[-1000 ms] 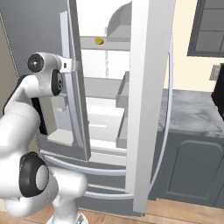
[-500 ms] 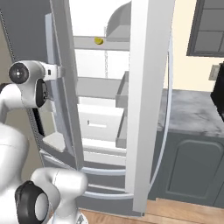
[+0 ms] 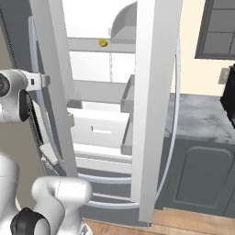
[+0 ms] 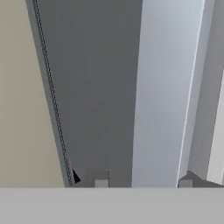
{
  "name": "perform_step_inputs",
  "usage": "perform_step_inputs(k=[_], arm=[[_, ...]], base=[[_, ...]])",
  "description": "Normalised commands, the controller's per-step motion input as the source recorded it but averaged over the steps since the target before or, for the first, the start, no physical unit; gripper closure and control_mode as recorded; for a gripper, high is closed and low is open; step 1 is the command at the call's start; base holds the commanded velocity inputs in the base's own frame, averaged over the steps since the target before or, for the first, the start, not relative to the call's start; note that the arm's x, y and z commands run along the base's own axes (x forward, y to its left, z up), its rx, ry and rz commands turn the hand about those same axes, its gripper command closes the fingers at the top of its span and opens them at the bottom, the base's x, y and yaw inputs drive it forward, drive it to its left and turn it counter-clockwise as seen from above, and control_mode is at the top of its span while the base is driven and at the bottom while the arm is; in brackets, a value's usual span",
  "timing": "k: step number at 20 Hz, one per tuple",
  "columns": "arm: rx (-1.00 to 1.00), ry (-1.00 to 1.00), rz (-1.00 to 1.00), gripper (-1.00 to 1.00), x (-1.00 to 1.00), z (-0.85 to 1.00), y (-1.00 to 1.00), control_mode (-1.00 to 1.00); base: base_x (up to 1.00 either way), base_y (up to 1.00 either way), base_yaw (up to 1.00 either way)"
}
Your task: There is a bowl on the dining counter. Grab a lemon wedge from the fridge and place it in the bowl. Then get the liquor bottle and glass cup from the cabinet and place them next to the bowl.
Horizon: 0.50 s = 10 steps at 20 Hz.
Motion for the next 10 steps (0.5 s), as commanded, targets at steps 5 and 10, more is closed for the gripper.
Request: perform_step_inputs(k=[5, 10], arm=[[-0.03, 0.12, 0.04, -1.00, -0.07, 0.00, 0.85, -1.00], [0.00, -0.02, -0.05, -1.00, -0.38, 0.00, 0.11, -1.00]], base=[[0.00, 0.00, 0.00], [0.00, 0.00, 0.00]])
